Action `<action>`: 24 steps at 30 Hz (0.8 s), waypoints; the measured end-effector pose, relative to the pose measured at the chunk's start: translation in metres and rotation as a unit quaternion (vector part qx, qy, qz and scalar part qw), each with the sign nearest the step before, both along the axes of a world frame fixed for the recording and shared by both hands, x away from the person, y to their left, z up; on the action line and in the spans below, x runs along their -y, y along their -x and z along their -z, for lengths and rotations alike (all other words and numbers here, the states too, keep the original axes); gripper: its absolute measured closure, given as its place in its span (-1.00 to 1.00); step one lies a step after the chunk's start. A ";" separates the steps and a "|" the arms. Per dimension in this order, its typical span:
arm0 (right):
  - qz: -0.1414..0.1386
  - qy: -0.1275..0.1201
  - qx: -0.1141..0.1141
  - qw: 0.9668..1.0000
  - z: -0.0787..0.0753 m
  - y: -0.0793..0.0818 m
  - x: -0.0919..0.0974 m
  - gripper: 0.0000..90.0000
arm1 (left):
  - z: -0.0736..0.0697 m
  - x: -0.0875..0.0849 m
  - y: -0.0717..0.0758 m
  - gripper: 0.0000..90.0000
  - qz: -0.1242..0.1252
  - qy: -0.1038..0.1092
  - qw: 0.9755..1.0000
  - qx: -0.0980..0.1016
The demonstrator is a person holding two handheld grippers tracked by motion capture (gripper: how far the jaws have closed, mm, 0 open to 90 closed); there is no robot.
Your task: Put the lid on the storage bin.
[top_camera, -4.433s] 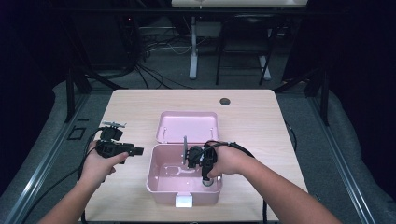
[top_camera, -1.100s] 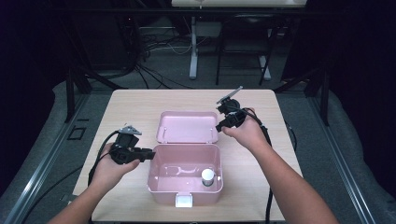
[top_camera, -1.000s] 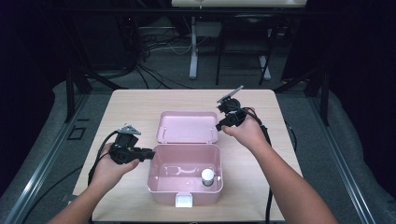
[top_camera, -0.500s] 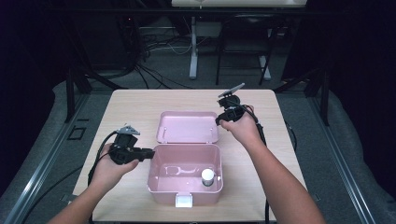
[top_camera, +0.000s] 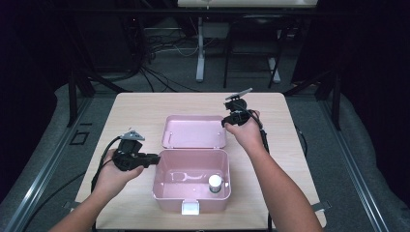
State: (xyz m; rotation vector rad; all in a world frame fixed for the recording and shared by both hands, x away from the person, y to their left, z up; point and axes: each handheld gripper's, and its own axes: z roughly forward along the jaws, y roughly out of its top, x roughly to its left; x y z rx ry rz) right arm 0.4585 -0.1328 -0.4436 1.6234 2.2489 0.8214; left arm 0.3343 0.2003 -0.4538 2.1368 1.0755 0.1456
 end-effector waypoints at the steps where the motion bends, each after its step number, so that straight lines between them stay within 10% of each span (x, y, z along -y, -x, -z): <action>1: 0.002 -0.003 -0.001 1.000 0.001 0.000 0.000 0.61 | 0.000 0.000 0.000 0.78 0.000 -0.001 1.000 0.001; 24: 0.039 0.006 0.000 0.999 0.019 -0.016 -0.008 0.73 | 0.000 0.001 0.001 0.78 -0.002 -0.002 1.000 0.002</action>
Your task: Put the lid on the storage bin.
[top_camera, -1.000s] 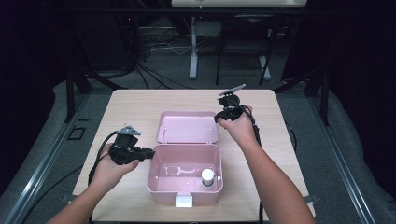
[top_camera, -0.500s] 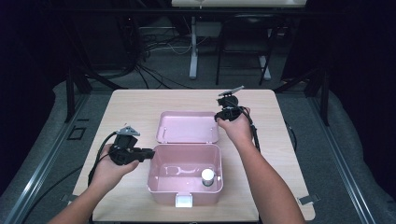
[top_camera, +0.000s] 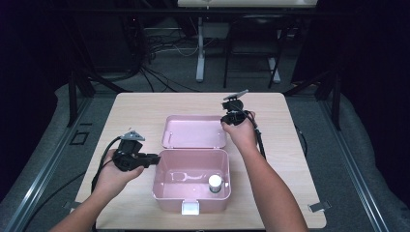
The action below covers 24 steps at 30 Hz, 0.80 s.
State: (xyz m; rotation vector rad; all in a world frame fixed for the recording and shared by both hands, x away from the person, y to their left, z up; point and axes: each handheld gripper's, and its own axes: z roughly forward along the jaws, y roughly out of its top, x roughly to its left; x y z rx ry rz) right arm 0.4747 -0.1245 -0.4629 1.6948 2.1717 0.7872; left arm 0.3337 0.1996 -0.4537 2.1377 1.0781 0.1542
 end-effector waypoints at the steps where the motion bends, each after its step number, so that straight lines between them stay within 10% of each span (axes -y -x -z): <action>1: 0.001 0.001 -0.001 1.000 0.000 -0.001 0.000 0.74 | 0.000 0.000 0.000 0.78 0.000 0.000 1.000 0.000; 24: 0.026 -0.010 -0.021 0.999 0.005 -0.007 0.000 0.81 | 0.001 -0.001 0.001 0.78 -0.003 0.006 1.000 0.000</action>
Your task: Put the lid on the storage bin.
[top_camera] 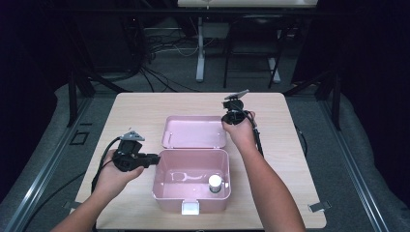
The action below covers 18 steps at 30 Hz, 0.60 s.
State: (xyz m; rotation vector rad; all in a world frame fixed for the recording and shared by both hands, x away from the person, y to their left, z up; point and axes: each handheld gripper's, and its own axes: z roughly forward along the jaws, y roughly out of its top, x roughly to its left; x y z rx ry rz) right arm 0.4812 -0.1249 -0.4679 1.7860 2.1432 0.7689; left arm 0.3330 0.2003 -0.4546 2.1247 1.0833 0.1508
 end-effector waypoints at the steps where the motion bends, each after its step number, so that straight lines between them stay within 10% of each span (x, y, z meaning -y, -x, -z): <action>1: 0.001 0.000 -0.001 1.000 0.000 0.000 0.000 0.81 | 0.000 0.000 0.000 0.78 0.000 0.000 1.000 0.000; 18: 0.010 0.000 -0.006 1.000 0.001 -0.001 -0.004 0.85 | -0.001 0.001 0.000 0.78 0.001 -0.004 1.000 -0.001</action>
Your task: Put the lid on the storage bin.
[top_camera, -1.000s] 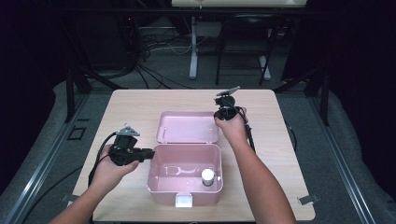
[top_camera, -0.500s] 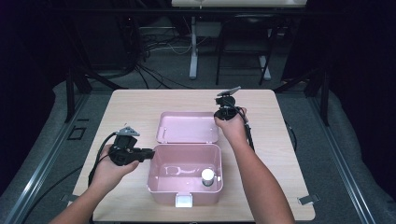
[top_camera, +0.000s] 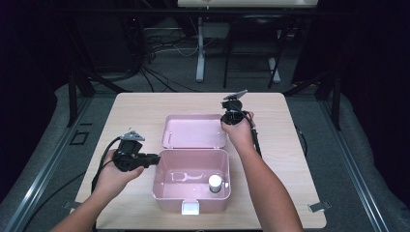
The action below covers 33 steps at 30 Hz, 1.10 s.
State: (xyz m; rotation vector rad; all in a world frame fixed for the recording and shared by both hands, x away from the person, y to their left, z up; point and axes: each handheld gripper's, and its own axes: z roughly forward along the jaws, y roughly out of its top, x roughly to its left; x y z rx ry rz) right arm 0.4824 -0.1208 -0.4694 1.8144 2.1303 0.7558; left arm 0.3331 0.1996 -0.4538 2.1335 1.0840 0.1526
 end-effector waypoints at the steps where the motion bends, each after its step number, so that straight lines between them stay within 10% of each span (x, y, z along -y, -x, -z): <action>1: 0.002 -0.002 0.003 1.000 -0.001 0.000 0.000 0.85 | 0.000 0.000 0.000 0.78 0.000 0.000 1.000 0.000; 33: -0.003 -0.034 0.097 0.995 -0.043 0.028 0.007 0.91 | -0.002 0.001 -0.001 0.80 -0.007 -0.005 1.000 -0.010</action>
